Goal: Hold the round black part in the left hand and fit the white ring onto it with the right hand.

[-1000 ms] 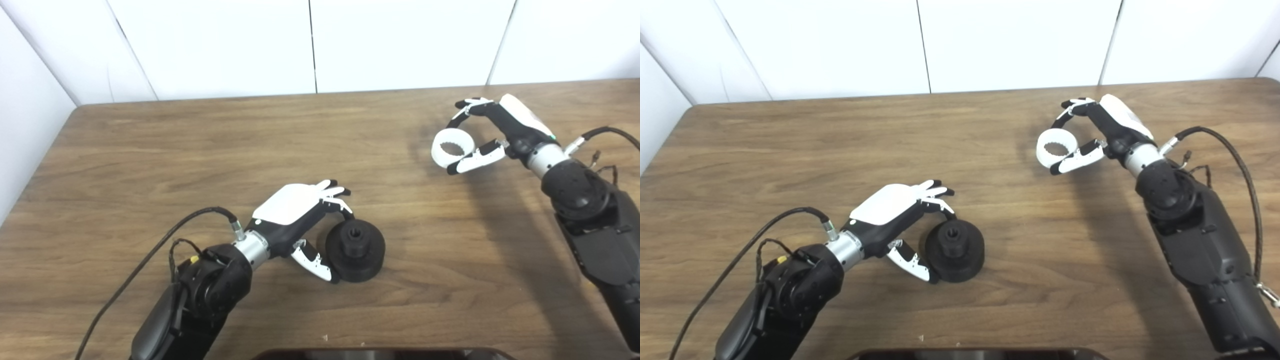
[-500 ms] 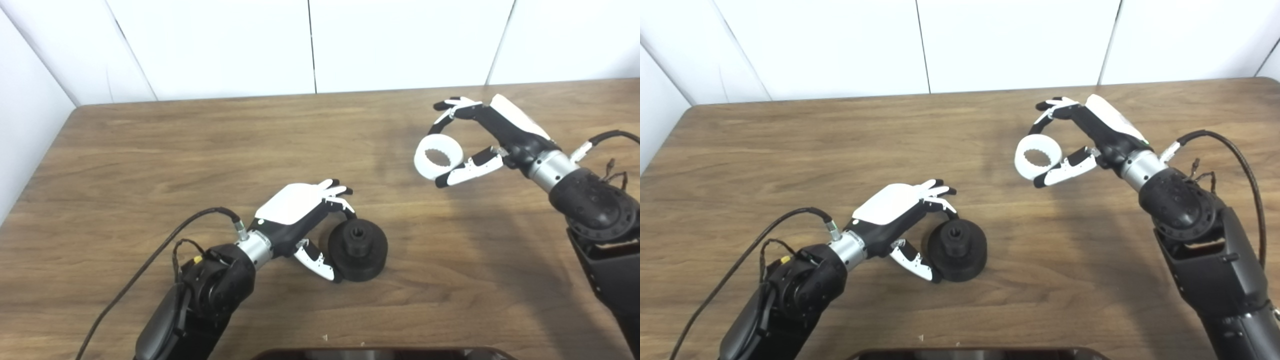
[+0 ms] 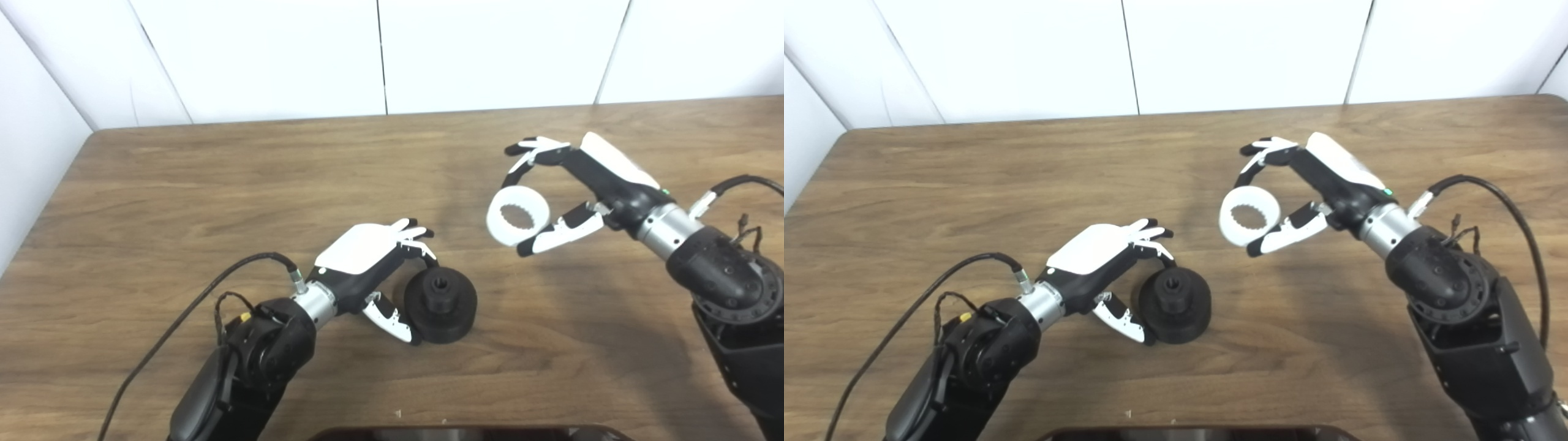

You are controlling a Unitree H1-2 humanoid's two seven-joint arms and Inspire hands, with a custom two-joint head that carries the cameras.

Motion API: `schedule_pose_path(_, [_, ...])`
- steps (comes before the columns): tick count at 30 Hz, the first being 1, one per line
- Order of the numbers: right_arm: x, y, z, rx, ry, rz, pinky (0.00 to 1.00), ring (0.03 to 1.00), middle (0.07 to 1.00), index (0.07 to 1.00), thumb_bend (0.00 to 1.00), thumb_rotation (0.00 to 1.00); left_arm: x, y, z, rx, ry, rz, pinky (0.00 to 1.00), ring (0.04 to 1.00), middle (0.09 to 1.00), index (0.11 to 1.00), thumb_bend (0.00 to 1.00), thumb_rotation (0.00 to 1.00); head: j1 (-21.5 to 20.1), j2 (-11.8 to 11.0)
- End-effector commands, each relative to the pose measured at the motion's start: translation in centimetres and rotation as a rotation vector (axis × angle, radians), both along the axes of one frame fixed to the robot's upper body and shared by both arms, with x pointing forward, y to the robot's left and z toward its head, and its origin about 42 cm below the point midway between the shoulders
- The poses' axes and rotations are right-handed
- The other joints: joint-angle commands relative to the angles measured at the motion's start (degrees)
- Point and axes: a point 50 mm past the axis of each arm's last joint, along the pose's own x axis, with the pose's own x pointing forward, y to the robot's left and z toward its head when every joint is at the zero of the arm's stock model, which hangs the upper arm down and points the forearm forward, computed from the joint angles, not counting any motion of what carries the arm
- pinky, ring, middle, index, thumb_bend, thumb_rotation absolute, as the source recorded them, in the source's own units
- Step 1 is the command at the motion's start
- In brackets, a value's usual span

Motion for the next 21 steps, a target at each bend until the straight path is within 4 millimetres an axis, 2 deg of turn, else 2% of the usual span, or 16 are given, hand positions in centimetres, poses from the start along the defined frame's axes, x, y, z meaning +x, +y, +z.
schedule_pose_path(1, [-0.3,0.9,1.8,0.006,-0.058,0.033,0.88,0.950,0.868,0.491,0.52,0.15,0.9,-0.2,1.4,-0.001,-0.069,-0.004,0.95,1.000,0.946,0.657,0.88,0.20,0.1,0.0])
schedule_pose_path(21, [-1.3,3.9,1.2,-0.003,-0.012,0.140,0.87,0.970,0.881,0.491,0.52,0.15,1.0,-0.3,1.3,0.001,-0.065,-0.005,0.95,1.000,0.947,0.659,0.88,0.20,0.1,0.1])
